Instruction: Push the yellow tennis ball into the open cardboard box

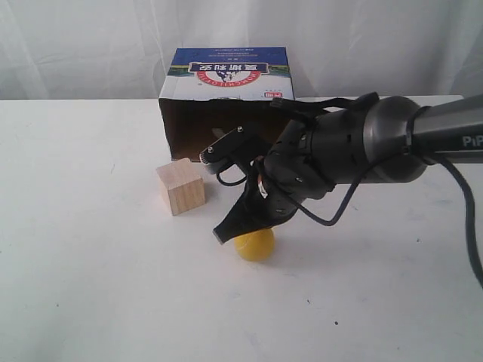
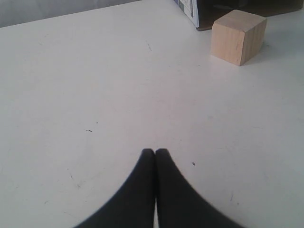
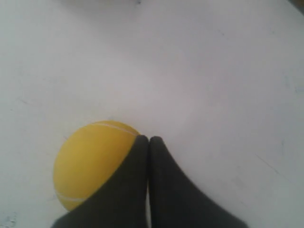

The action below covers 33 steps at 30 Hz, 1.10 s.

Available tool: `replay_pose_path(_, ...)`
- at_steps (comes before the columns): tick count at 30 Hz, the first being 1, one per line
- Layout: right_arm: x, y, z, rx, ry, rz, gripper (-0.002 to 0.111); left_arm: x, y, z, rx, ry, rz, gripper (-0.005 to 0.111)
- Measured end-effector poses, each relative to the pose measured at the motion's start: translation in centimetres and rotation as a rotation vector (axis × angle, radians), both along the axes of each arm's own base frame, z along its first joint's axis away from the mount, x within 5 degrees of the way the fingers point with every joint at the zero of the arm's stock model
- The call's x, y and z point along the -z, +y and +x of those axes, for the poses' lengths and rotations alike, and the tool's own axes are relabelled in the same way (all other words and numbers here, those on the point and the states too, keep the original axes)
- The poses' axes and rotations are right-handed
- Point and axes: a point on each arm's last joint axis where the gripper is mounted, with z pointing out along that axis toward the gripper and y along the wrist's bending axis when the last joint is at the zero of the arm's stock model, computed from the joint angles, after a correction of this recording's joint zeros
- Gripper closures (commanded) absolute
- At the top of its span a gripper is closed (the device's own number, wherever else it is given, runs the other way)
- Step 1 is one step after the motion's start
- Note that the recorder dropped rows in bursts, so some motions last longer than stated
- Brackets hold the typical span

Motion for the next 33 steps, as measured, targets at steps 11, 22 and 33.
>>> replay_pose_path(11,-0.6,-1.7,0.8,0.035,-0.017,-0.014,0.108,0.0,0.0,0.0,0.0,0.0,0.0,0.107)
replay_pose_path(22,-4.8,-3.1,-0.1,0.078,-0.063,0.023,0.108,0.0,0.0,0.0,0.0,0.0,0.0,0.107)
replay_pose_path(33,-6.7,-0.1,-5.5,-0.046,0.067,0.027,0.108,0.0,0.0,0.0,0.0,0.0,0.0,0.107)
